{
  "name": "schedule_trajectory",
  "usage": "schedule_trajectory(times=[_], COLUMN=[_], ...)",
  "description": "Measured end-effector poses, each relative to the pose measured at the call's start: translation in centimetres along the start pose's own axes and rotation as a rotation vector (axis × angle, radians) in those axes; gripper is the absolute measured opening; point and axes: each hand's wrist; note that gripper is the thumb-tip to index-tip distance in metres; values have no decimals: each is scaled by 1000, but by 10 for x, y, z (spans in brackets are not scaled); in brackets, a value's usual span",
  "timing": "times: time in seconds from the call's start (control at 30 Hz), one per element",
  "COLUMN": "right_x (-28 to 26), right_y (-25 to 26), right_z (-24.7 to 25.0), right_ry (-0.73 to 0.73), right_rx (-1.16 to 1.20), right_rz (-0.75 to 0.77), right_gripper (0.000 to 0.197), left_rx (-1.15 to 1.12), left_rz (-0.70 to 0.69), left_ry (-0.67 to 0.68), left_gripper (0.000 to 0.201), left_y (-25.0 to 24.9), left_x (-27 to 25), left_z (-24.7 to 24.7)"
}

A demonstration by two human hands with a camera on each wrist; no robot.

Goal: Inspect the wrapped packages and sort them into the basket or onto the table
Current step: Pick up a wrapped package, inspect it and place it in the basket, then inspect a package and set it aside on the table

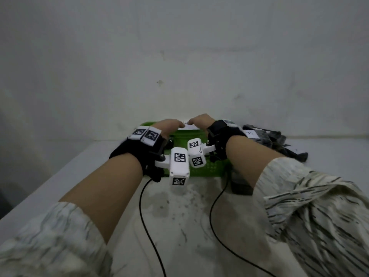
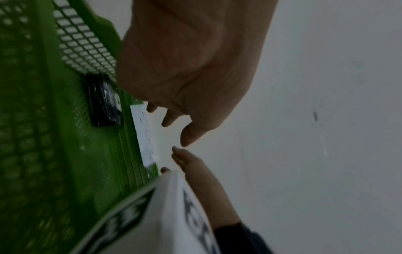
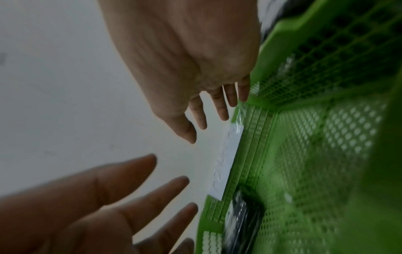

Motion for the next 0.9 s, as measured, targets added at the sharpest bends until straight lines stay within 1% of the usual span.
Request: schedule_trajectory(times=[0.07, 0.13, 0.2, 0.27, 0.3, 0.37, 0.47, 0.53, 0.57, 0.6, 0.63, 0.67, 0.7, 0.73, 0.8, 0.9], right_x=[-15, -29, -35, -39, -42, -48, -46, -43, -42, -35, -32, -28, -23, -21, -47, -66], right_y=[-13, -32, -57, -82, -93, -114, -139, -150, -153, -161, -166, -172, -179, -182, -169, -163], right_z=[26, 53, 79, 103, 111, 121, 121, 119, 118, 117, 117, 118, 119, 120, 123, 133], right_ry=[-64, -158, -278, -364, -389, -422, -430, -400, -341, -292, -281, -286, -299, -327, -397, -552], right_rx=[-16, -134, -267, -336, -362, -363, -403, -424, -414, -396, -382, -376, -363, -330, -315, -267], right_rz=[31, 24, -23, -69, -115, -213, -283, -300, -317, -310, -308, -307, -303, -294, -283, -280], right_gripper=[42, 40, 45, 49, 48, 48, 51, 48, 50, 58, 68, 73, 71, 63, 49, 49], left_rx=[93, 206, 333, 448, 485, 552, 775, 857, 869, 878, 882, 888, 890, 894, 897, 878], left_rz=[-49, -81, -92, -87, -75, -43, -4, 16, 21, 25, 30, 30, 29, 23, 14, -1], left_ry=[62, 119, 185, 229, 235, 206, 107, 72, 69, 68, 70, 73, 80, 85, 86, 89], left_gripper=[43, 44, 44, 47, 51, 57, 58, 57, 56, 55, 55, 54, 53, 53, 53, 56], left_y=[-14, -25, -31, -33, -31, -24, -18, -19, -19, -20, -20, -20, -20, -20, -19, -16], left_x=[-14, -28, -38, -42, -41, -36, -33, -36, -36, -36, -34, -34, -33, -32, -29, -24], left_z=[-32, -64, -93, -117, -126, -139, -147, -147, -148, -147, -147, -146, -146, -146, -146, -148])
Point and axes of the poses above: each hand's wrist, its own x-axis towards the middle knuckle, its own z-axis out of the back of the hand, y = z × x, and after that the axes turned 5 degrees about x, right-handed
